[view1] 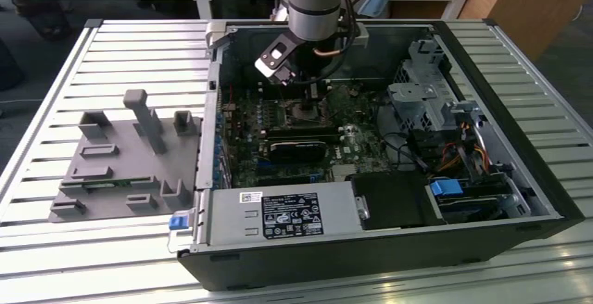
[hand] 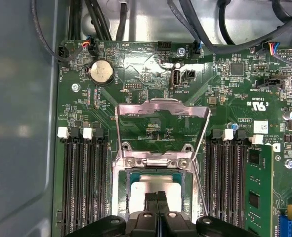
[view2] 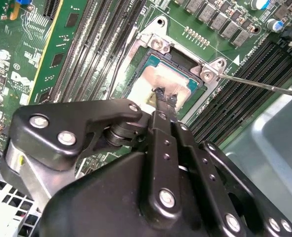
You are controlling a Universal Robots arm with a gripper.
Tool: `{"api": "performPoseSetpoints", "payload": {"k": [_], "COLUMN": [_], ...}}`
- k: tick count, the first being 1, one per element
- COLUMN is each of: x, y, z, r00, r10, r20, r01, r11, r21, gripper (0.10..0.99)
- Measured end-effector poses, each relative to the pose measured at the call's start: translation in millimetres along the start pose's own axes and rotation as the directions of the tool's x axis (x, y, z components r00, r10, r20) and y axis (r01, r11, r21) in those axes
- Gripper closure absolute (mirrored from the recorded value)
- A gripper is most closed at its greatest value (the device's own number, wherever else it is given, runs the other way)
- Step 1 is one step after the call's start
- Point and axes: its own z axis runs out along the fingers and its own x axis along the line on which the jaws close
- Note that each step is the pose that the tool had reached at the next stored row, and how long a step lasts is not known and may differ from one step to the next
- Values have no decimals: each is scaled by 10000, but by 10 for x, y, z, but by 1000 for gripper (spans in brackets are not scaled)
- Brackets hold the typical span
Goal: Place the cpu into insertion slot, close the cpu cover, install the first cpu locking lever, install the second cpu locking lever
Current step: 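Place the cpu into insertion slot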
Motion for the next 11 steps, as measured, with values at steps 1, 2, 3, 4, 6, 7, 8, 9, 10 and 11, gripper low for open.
{"api": "performPoseSetpoints", "payload": {"k": [1, 2, 3, 4, 6, 7, 8, 9, 10, 11], "x": [0, 0, 0, 0, 0, 0, 0, 0, 0, 0], "y": [0, 0, 0, 0, 0, 0, 0, 0, 0, 0], "z": [-2, -5, -5, -6, -8, -8, -8, -8, -9, -11], "r00": [10000, 10000, 10000, 10000, 10000, 10000, 10000, 10000, 10000, 10000], "r10": [0, 0, 0, 0, 0, 0, 0, 0, 0, 0], "r20": [0, 0, -2, -2, 0, 0, 0, -1, 0, 2], "r01": [0, 0, 0, 0, 0, 0, 0, 0, 0, 0], "r11": [10000, 10000, 10000, 10000, 10000, 10000, 10000, 10000, 10000, 10000], "r21": [0, 0, -1, -1, 0, 0, 0, 0, 0, 1], "gripper": [965, 965, 965, 965, 965, 965, 965, 965, 965, 965]}}
